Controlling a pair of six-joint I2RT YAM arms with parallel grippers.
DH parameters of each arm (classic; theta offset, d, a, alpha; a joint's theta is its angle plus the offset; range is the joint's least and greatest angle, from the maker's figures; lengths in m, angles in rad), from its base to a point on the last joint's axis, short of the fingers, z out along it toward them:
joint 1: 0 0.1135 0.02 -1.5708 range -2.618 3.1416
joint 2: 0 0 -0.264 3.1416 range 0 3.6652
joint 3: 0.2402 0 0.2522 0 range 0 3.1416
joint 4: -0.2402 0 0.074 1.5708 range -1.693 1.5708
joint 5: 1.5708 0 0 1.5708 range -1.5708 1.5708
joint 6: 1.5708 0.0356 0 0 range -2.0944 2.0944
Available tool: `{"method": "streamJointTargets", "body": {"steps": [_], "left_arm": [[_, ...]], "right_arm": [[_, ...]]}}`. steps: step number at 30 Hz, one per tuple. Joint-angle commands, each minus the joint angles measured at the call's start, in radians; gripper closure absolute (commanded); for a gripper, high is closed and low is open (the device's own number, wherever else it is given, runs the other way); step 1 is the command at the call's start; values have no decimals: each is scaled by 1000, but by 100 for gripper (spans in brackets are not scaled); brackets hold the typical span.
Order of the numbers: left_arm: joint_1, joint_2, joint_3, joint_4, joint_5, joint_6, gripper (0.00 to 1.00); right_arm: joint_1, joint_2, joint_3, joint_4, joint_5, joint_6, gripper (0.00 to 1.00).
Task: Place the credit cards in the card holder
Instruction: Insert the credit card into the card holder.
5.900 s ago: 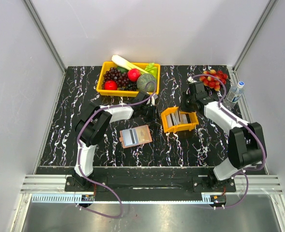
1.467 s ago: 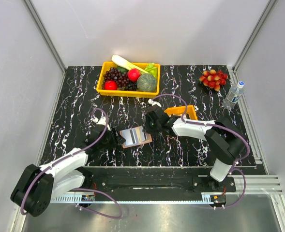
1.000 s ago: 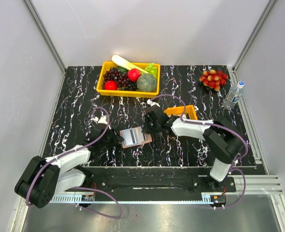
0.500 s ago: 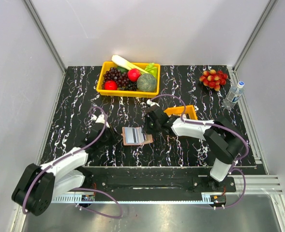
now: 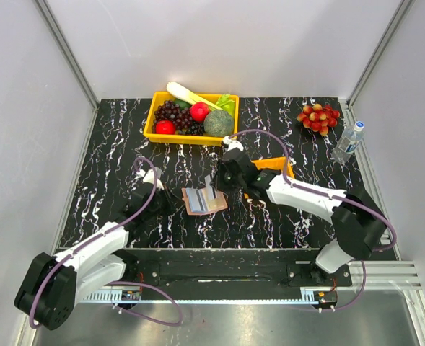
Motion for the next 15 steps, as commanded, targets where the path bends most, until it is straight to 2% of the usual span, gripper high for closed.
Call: {"method": "streamJointTargets", "body": {"steps": [1, 10, 15], "left_arm": [[2, -20, 27, 26, 36, 19, 100], [2, -37, 44, 5, 39, 14, 100], [2, -45, 46, 2, 39, 13, 100]], "right_arm": [[81, -14, 80, 20, 125, 19, 100], [242, 118, 198, 29, 392, -48, 100], [270, 156, 217, 31, 446, -61, 100]]}}
